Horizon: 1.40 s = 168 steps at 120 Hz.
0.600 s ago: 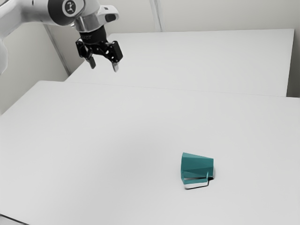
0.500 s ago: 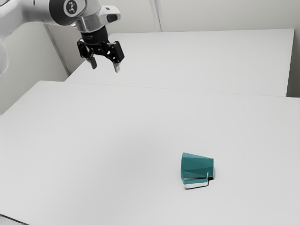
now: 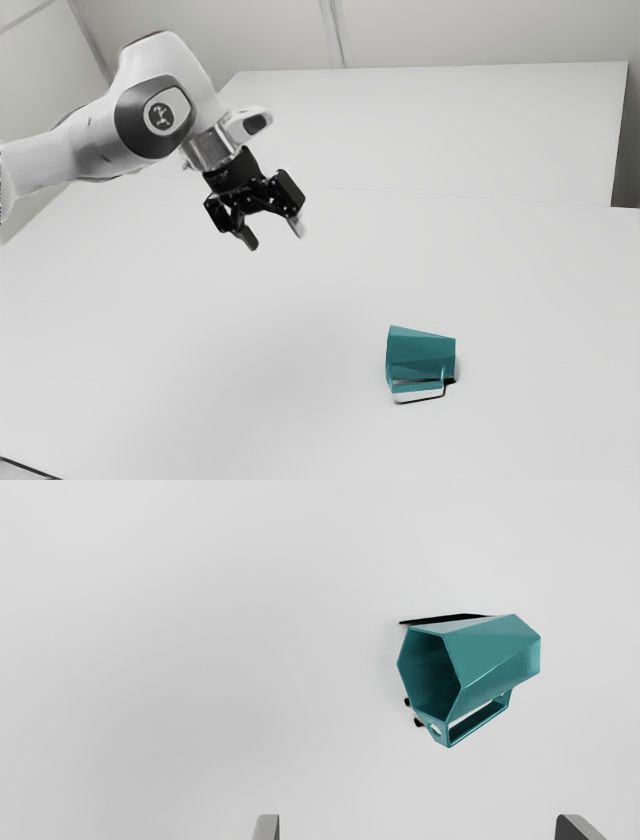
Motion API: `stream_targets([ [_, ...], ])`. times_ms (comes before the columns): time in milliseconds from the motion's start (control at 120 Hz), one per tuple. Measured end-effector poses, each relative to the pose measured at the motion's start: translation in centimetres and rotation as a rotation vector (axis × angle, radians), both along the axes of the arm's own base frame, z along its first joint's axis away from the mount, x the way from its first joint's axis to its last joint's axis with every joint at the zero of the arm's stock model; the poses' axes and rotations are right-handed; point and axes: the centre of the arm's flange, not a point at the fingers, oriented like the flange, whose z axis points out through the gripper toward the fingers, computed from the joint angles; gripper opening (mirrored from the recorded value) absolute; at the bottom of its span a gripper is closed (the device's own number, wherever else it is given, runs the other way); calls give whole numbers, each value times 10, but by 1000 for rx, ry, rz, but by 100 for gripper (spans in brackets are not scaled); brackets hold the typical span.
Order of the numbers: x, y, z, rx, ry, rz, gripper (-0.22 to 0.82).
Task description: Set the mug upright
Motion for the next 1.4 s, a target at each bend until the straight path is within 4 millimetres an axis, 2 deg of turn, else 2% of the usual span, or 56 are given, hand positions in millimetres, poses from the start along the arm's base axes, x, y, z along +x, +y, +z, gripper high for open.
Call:
stream_targets([
  [175, -16, -25, -71, -170, 8, 71, 60],
  [308, -24, -39, -114, -286, 12, 143, 60],
  [375, -26, -48, -130, -326, 15, 160, 60],
  [483, -23, -51, -154, -361, 7, 184, 60],
  [783, -32, -95, -200, -485, 12, 197, 60],
  [842, -29, -90, -207, -511, 5, 218, 60],
  [958, -18, -65, -212, -537, -40, 256, 60],
  [1017, -17, -61, -214, -542, -57, 250, 60],
  [1400, -20, -84, -227, -576, -109, 134, 60],
])
